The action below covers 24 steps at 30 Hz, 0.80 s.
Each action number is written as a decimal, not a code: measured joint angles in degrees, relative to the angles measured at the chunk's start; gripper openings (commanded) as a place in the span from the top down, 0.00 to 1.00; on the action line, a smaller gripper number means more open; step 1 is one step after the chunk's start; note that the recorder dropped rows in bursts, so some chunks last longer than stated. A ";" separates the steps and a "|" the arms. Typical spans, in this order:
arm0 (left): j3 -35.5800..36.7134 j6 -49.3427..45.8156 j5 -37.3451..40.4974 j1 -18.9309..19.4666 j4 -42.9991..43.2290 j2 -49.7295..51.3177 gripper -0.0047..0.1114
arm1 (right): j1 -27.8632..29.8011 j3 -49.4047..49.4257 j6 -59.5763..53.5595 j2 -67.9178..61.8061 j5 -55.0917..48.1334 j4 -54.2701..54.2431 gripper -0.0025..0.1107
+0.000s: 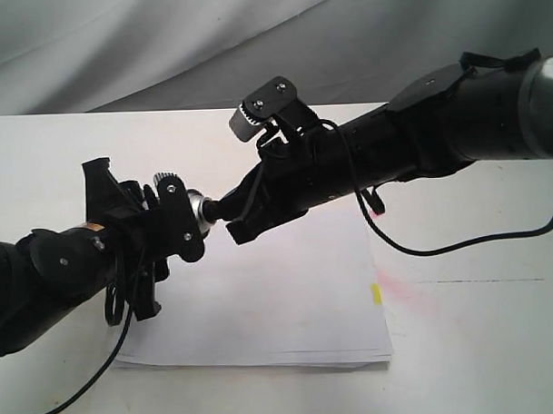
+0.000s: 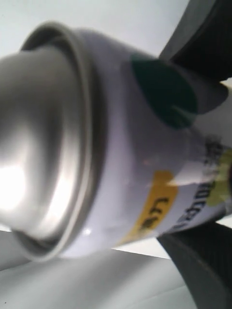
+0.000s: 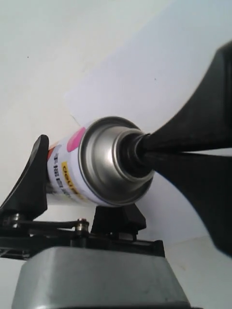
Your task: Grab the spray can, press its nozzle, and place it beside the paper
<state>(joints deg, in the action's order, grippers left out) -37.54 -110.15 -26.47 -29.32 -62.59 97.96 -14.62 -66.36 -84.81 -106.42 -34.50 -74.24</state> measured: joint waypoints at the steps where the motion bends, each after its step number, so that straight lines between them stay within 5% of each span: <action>1: 0.00 0.00 0.00 0.00 0.00 0.00 0.96 | 0.00 0.00 0.00 0.00 0.49 -0.14 0.98; 24: 0.71 1.15 -0.64 0.46 -1.96 0.45 0.96 | 0.22 0.00 -11.64 -5.90 -2.70 -13.82 0.98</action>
<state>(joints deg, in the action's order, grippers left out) -36.83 -108.99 -27.11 -28.86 -64.56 98.41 -14.40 -66.36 -96.45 -112.33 -37.20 -88.07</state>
